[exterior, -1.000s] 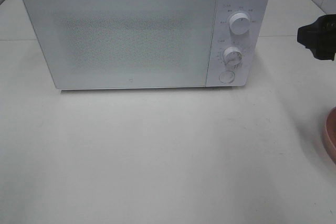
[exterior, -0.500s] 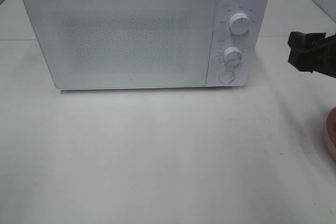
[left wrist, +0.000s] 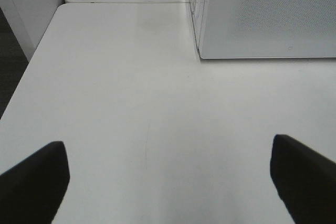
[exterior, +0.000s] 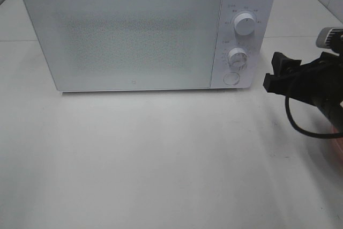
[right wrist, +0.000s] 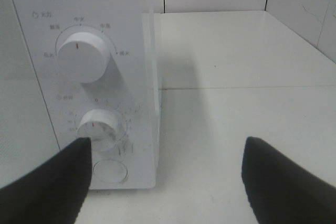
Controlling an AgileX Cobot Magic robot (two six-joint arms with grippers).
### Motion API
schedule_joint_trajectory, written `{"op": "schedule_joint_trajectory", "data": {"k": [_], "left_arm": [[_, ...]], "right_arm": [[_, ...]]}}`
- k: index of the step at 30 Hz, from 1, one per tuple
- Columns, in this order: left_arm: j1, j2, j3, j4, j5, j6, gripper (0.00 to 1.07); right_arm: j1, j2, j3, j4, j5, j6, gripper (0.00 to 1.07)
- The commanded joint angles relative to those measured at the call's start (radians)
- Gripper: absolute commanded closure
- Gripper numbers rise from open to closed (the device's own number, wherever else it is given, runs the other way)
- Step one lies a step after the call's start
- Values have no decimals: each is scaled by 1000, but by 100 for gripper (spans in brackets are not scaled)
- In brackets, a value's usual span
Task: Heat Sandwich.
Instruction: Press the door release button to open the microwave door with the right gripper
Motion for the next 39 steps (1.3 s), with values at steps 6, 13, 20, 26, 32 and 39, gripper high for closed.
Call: {"op": "schedule_joint_trajectory", "data": {"k": [6,13,20,26,32,39], "left_arm": [[-4,-27,3,-1,-6,0,9],[-4,-27,3,-1,-6,0,9],[-4,-27,3,-1,-6,0,9],[-4,-27,3,-1,-6,0,9],[-4,-27,3,-1,-6,0,9],[-4,-27,3,-1,-6,0,9]], "right_arm": [[109,133,-2,69,-162,-3,31],[124,155,-4,93,-161,-3,31],[124,155,-4,95,-161,-3,31],[124,155,-4,82,-161,0,31],[124,155,-8,81,-159,31,31],[124,162,-39,81,-153,63,31]]}}
